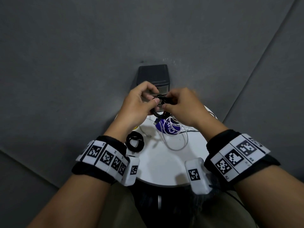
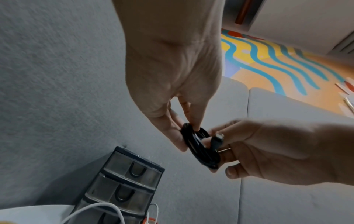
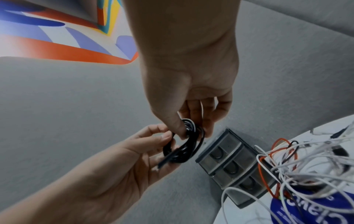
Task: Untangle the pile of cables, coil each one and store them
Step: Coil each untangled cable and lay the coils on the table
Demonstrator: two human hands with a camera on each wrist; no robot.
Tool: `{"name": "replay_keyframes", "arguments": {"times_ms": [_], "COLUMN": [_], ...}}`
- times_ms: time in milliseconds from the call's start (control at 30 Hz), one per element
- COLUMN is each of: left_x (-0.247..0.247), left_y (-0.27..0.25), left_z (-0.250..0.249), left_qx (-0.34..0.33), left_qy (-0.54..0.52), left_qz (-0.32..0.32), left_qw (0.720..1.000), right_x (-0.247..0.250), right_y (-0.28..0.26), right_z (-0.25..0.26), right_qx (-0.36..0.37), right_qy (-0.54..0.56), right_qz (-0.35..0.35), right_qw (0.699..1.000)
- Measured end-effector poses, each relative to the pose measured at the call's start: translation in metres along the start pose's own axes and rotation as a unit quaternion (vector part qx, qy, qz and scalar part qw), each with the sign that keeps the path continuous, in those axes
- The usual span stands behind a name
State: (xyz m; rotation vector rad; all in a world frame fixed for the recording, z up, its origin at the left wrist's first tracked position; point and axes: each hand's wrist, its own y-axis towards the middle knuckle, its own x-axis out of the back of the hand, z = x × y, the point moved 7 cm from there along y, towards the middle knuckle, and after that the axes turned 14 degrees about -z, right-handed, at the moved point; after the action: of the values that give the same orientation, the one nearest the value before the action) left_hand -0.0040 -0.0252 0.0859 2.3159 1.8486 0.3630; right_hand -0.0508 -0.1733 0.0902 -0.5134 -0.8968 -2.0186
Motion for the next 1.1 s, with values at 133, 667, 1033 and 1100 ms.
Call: {"name": "replay_keyframes", "arguments": {"times_ms": [133, 667, 1033, 1100], "left_x": [0.0, -0.018, -0.024, -0.024], "left_y": [0.002, -0.018, -0.026, -0.016], "left_z": [0.005, 0.093, 0.122, 0.12], "left_qx": [0.009, 0.067, 0.128, 0.124], "left_qy": [0.052, 0.419, 0.467, 0.457], "left_qz": [0.014, 0.227, 0.302, 0.291], "left_qw": [0.998, 0.877, 0.821, 0.832], "right_x": [-0.006, -0.083, -0.112, -0.11], "right_y": [-0.005, -0.059, -0.085, -0.081], "right_z": [-0.004, -0.062, -0.076, -0.072], "right_qx": [0.001, -0.078, -0.057, -0.026], "right_qy": [-0.047, -0.113, -0.165, -0.198], "right_qz": [-0.012, 0.221, 0.254, 0.259], "right_qw": [0.999, 0.965, 0.951, 0.945]}}
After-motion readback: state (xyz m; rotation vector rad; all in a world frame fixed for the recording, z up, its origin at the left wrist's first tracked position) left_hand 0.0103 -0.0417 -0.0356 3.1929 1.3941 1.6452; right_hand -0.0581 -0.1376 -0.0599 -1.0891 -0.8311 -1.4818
